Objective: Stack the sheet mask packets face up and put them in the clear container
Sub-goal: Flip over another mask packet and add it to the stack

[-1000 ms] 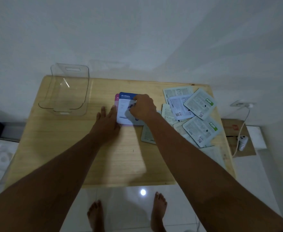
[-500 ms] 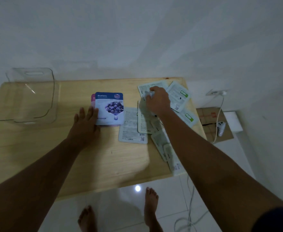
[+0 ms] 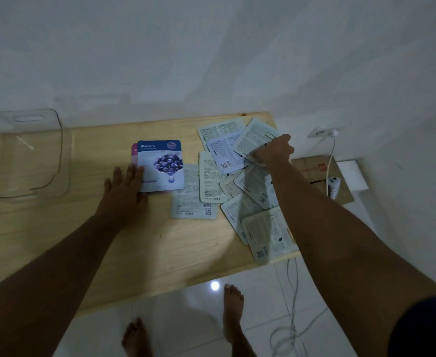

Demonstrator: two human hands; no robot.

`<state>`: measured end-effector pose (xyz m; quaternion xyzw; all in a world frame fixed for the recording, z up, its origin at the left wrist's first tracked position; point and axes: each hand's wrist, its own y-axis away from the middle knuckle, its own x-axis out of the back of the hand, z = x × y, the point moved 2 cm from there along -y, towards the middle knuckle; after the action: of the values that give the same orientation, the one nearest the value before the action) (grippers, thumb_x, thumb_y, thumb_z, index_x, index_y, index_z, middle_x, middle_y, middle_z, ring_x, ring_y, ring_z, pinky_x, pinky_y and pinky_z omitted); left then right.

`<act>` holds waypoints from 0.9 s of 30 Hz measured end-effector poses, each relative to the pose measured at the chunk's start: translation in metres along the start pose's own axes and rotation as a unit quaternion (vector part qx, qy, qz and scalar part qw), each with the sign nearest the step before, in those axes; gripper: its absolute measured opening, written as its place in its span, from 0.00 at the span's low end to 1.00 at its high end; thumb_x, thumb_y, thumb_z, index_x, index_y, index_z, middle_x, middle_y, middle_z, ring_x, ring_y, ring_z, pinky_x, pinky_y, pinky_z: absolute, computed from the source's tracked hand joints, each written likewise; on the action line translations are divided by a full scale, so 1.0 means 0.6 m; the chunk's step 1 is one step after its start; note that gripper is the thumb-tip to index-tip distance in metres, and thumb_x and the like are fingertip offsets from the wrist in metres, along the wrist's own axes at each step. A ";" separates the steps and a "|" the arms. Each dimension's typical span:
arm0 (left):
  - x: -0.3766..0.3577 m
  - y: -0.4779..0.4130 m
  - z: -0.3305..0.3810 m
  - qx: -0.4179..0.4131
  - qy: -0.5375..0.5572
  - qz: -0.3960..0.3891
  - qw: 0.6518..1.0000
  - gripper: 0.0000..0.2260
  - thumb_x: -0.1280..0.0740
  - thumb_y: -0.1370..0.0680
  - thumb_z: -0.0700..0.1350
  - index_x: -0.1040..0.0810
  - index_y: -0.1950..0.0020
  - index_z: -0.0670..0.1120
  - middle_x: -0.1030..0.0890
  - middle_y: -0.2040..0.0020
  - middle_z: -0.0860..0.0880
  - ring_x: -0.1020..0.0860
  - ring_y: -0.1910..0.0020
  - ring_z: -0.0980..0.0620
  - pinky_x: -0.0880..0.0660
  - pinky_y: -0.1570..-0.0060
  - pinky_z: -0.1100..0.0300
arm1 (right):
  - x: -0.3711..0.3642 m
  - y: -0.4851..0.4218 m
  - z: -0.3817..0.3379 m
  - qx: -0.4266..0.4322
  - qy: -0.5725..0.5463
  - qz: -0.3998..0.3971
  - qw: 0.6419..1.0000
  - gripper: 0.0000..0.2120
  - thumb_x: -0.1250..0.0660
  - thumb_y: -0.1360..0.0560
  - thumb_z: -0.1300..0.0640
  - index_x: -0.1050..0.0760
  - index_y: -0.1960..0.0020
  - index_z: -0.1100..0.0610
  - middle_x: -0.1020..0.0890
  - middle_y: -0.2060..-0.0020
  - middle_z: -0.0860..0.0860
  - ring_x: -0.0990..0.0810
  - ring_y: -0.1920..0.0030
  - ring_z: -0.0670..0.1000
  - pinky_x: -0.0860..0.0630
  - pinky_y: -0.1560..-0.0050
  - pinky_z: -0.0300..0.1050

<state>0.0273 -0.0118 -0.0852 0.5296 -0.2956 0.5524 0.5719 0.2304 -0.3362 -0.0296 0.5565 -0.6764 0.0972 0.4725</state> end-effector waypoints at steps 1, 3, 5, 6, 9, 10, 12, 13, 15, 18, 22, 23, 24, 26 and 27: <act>-0.001 0.001 -0.001 -0.001 -0.005 0.001 1.000 0.32 0.41 0.20 0.48 0.53 0.20 0.47 0.52 0.20 0.42 0.55 0.22 0.34 0.53 0.27 0.36 | 0.001 -0.004 0.002 -0.008 -0.023 0.005 1.000 0.41 0.19 0.33 0.54 0.40 0.30 0.61 0.30 0.33 0.61 0.25 0.35 0.58 0.22 0.38 0.49; 0.000 0.003 -0.004 -0.001 -0.016 0.002 1.000 0.32 0.41 0.20 0.49 0.52 0.20 0.47 0.50 0.20 0.42 0.53 0.23 0.33 0.51 0.27 0.35 | 0.000 -0.010 0.006 -0.006 -0.055 0.017 0.998 0.37 0.19 0.33 0.57 0.37 0.32 0.63 0.25 0.36 0.59 0.22 0.36 0.57 0.21 0.39 0.48; 0.002 0.005 -0.006 0.002 -0.024 -0.003 1.000 0.32 0.41 0.20 0.50 0.52 0.20 0.47 0.50 0.20 0.43 0.53 0.23 0.33 0.51 0.27 0.35 | -0.003 -0.012 0.009 0.011 -0.078 0.035 0.996 0.32 0.21 0.33 0.59 0.31 0.34 0.64 0.21 0.40 0.57 0.20 0.38 0.55 0.20 0.40 0.47; 0.002 0.006 -0.007 0.003 -0.026 -0.007 1.000 0.32 0.41 0.20 0.51 0.52 0.20 0.47 0.50 0.20 0.43 0.53 0.23 0.33 0.51 0.27 0.35 | -0.003 -0.009 0.008 0.024 -0.098 0.037 0.994 0.28 0.23 0.32 0.61 0.28 0.35 0.65 0.20 0.42 0.55 0.19 0.41 0.53 0.20 0.41 0.47; 0.008 0.011 -0.007 0.010 -0.031 -0.015 0.999 0.32 0.42 0.20 0.52 0.52 0.20 0.46 0.50 0.20 0.44 0.53 0.22 0.33 0.51 0.27 0.36 | -0.005 0.005 -0.010 0.059 -0.194 -0.001 0.979 0.23 0.30 0.31 0.63 0.22 0.36 0.61 0.16 0.43 0.54 0.17 0.44 0.53 0.18 0.44 0.50; 0.010 0.013 -0.007 0.011 -0.031 -0.016 0.999 0.32 0.42 0.20 0.52 0.52 0.20 0.46 0.50 0.19 0.45 0.53 0.22 0.33 0.51 0.27 0.36 | -0.004 0.013 -0.022 0.066 -0.217 -0.012 0.974 0.24 0.31 0.32 0.63 0.21 0.36 0.60 0.16 0.44 0.54 0.16 0.45 0.54 0.17 0.45 0.52; 0.013 0.017 -0.009 0.016 -0.036 -0.022 0.999 0.32 0.42 0.20 0.53 0.52 0.20 0.46 0.49 0.20 0.45 0.52 0.22 0.34 0.50 0.27 0.35 | -0.009 0.028 -0.048 0.095 -0.234 -0.022 0.967 0.24 0.32 0.31 0.62 0.22 0.35 0.59 0.15 0.48 0.52 0.15 0.49 0.53 0.15 0.49 0.55; 0.014 0.019 -0.009 0.018 -0.041 -0.026 0.999 0.32 0.43 0.21 0.54 0.52 0.20 0.46 0.49 0.20 0.45 0.52 0.22 0.34 0.50 0.28 0.35 | -0.011 0.043 -0.065 0.119 -0.227 -0.022 0.966 0.22 0.33 0.30 0.62 0.22 0.35 0.58 0.16 0.50 0.51 0.16 0.51 0.52 0.15 0.50 0.54; 0.017 0.023 -0.010 0.018 -0.051 -0.028 0.998 0.32 0.45 0.21 0.55 0.51 0.21 0.46 0.48 0.20 0.45 0.51 0.22 0.33 0.50 0.28 0.35 | -0.025 0.079 -0.094 0.184 -0.189 -0.020 0.964 0.20 0.33 0.27 0.62 0.23 0.35 0.58 0.17 0.54 0.51 0.18 0.57 0.48 0.16 0.50 0.49; 0.018 0.028 -0.016 0.019 -0.058 -0.030 0.998 0.32 0.44 0.21 0.55 0.51 0.21 0.47 0.48 0.20 0.46 0.52 0.22 0.34 0.51 0.28 0.35 | -0.067 0.148 -0.129 0.279 -0.133 -0.046 0.950 0.19 0.31 0.27 0.63 0.23 0.36 0.59 0.21 0.58 0.49 0.22 0.58 0.48 0.22 0.53 0.43; 0.016 0.033 -0.031 0.012 -0.068 -0.025 0.997 0.32 0.45 0.21 0.56 0.52 0.21 0.47 0.49 0.19 0.47 0.53 0.22 0.34 0.51 0.28 0.35 | -0.146 0.230 -0.159 0.348 -0.066 -0.098 0.930 0.20 0.29 0.27 0.65 0.24 0.35 0.61 0.22 0.56 0.51 0.23 0.58 0.47 0.29 0.57 0.36; 0.015 0.033 -0.031 0.011 -0.063 -0.025 0.998 0.32 0.45 0.20 0.56 0.53 0.21 0.48 0.50 0.19 0.47 0.54 0.22 0.34 0.53 0.27 0.35 | -0.166 0.246 -0.161 0.351 -0.049 -0.113 0.928 0.20 0.29 0.27 0.66 0.24 0.35 0.61 0.22 0.56 0.51 0.24 0.59 0.47 0.30 0.60 0.32; 0.015 0.033 -0.031 0.010 -0.059 -0.025 0.998 0.32 0.46 0.20 0.57 0.54 0.20 0.48 0.51 0.19 0.47 0.56 0.22 0.34 0.54 0.27 0.36 | -0.185 0.260 -0.163 0.353 -0.037 -0.126 0.926 0.20 0.29 0.27 0.67 0.24 0.36 0.61 0.22 0.54 0.53 0.23 0.60 0.47 0.31 0.64 0.28; 0.015 0.032 -0.029 0.014 -0.049 -0.028 0.998 0.31 0.47 0.19 0.57 0.55 0.20 0.48 0.53 0.19 0.46 0.58 0.22 0.35 0.56 0.26 0.37 | -0.219 0.287 -0.163 0.366 -0.016 -0.148 0.918 0.21 0.29 0.28 0.68 0.24 0.35 0.62 0.20 0.49 0.57 0.20 0.55 0.50 0.27 0.60 0.28; 0.014 0.030 -0.029 0.016 -0.045 -0.028 0.998 0.32 0.47 0.19 0.57 0.56 0.20 0.49 0.53 0.19 0.46 0.58 0.22 0.35 0.56 0.26 0.37 | -0.234 0.298 -0.161 0.378 -0.005 -0.153 0.913 0.22 0.29 0.29 0.67 0.24 0.35 0.62 0.19 0.47 0.58 0.19 0.49 0.54 0.25 0.53 0.33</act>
<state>0.0077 0.0039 -0.0769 0.5709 -0.2970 0.5166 0.5648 0.1216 -0.1152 -0.0124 0.7905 -0.4982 0.2696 0.2330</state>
